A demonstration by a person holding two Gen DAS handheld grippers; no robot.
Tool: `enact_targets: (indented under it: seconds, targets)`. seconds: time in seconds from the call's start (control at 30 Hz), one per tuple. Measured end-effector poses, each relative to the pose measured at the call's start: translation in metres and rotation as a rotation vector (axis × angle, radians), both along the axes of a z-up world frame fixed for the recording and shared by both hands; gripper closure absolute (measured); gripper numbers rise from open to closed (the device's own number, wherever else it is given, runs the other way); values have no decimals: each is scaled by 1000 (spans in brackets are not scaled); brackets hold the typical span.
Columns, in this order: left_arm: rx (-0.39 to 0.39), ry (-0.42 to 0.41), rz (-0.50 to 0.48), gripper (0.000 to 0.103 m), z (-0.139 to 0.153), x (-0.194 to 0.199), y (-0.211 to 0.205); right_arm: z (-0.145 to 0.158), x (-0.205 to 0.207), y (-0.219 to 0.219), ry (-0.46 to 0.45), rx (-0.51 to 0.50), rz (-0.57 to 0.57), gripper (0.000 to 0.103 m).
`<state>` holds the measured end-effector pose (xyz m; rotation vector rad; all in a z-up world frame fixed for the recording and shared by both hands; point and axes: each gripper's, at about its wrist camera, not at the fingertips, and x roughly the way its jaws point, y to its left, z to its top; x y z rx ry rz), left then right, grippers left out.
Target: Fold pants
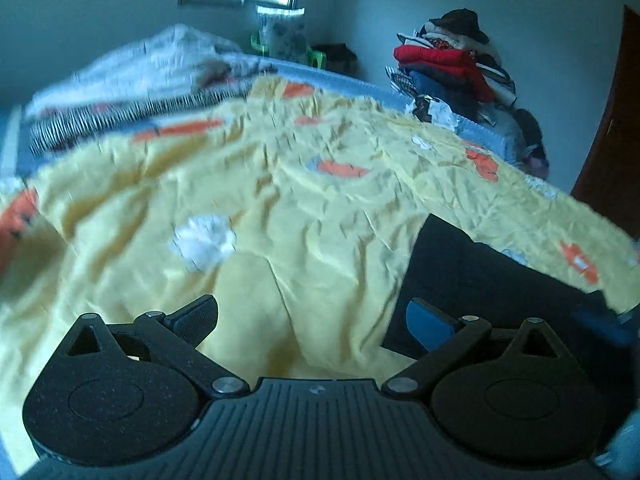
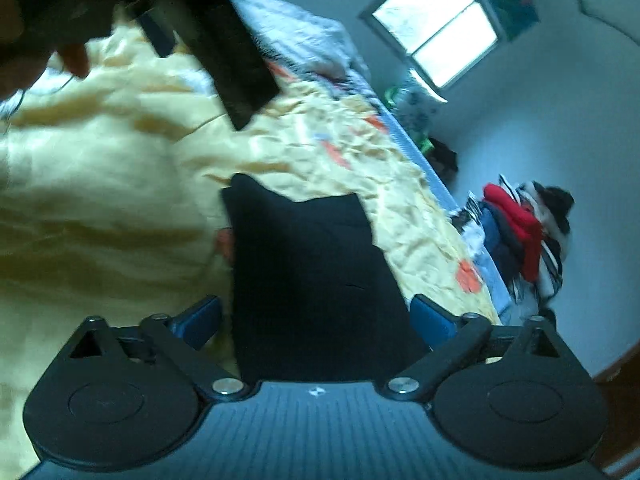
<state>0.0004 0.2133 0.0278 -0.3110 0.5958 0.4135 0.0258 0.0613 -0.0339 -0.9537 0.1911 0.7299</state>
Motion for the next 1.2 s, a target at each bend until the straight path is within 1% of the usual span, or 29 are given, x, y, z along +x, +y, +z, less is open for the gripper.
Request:
enact_targets:
  seconds: [0.03, 0.07, 0.1, 0.13, 0.2, 0.23, 0.27, 0.33, 0.37, 0.4, 0.47, 0.53, 0.57, 0.63, 0.7, 0.77, 0.83, 0.9, 0.93, 0.97, 1.0, 1.03, 1.1, 1.13, 1.17, 1.2]
  targets:
    - [-31, 2, 3, 2, -3, 0, 3, -7, -2, 7, -28, -35, -2, 13]
    - [-61, 4, 5, 2, -5, 0, 6, -12, -4, 10, -59, -42, -1, 17]
    - [-103, 4, 4, 2, -9, 2, 8, -14, -5, 14, -78, -51, -3, 24]
    - [-151, 3, -4, 2, -11, 4, 13, -16, -6, 17, -79, -58, -7, 28]
    - [-269, -5, -33, 2, -15, 7, 18, -19, -3, 23, -94, -76, -25, 40]
    - [-321, -10, -47, 1, -18, 11, 20, -21, -2, 26, -114, -84, -31, 42]
    - [-371, -12, -62, 1, -20, 14, 21, -23, -1, 28, -134, -91, -35, 47]
    - [-470, -15, -94, 1, -25, 21, 21, -30, -1, 33, -182, -125, -20, 62]
    - [-534, -20, -109, 1, -29, 25, 22, -33, -2, 34, -193, -137, -5, 75]
    - [-592, -25, -123, 1, -33, 29, 22, -35, -2, 35, -191, -140, 4, 84]
    - [-708, -30, -146, 1, -42, 37, 22, -33, -1, 33, -161, -110, 12, 87]
    - [-801, -37, -159, 1, -52, 46, 20, -20, 5, 27, -96, -25, -5, 89]
    - [-833, -42, -165, 1, -56, 52, 18, -11, 10, 22, -46, 32, -18, 90]
    - [-869, -55, -168, 1, -61, 63, 16, 12, 23, 10, 54, 154, -44, 90]
    - [-912, -72, -165, 1, -65, 76, 15, 29, 30, -3, 96, 223, -63, 90]
    - [-961, -99, -165, 1, -69, 89, 15, 39, 36, -13, 135, 271, -74, 90]
    - [-989, -126, -170, 2, -71, 104, 12, 45, 40, -21, 180, 308, -81, 90]
    - [-981, -133, -182, 5, -70, 115, 8, 48, 43, -28, 233, 322, -69, 90]
    - [-961, -124, -169, 17, -69, 118, 7, 51, 42, -33, 273, 319, -48, 90]
    - [-946, -110, -164, 41, -69, 122, 6, 56, 41, -42, 296, 327, -30, 90]
    - [-932, -90, -167, 52, -69, 123, 6, 61, 36, -52, 325, 347, 0, 90]
    - [-912, -69, -161, 61, -70, 124, 7, 73, 37, -68, 384, 392, 41, 90]
    - [-876, -62, -159, 68, -71, 124, 9, 95, 48, -96, 496, 496, 78, 90]
    - [-848, -62, -162, 69, -69, 123, 8, 103, 59, -110, 538, 546, 63, 90]
    - [-808, -62, -162, 70, -66, 121, 6, 106, 69, -118, 561, 568, 38, 90]
    - [-750, -63, -164, 70, -62, 118, 2, 107, 81, -124, 574, 583, 5, 90]
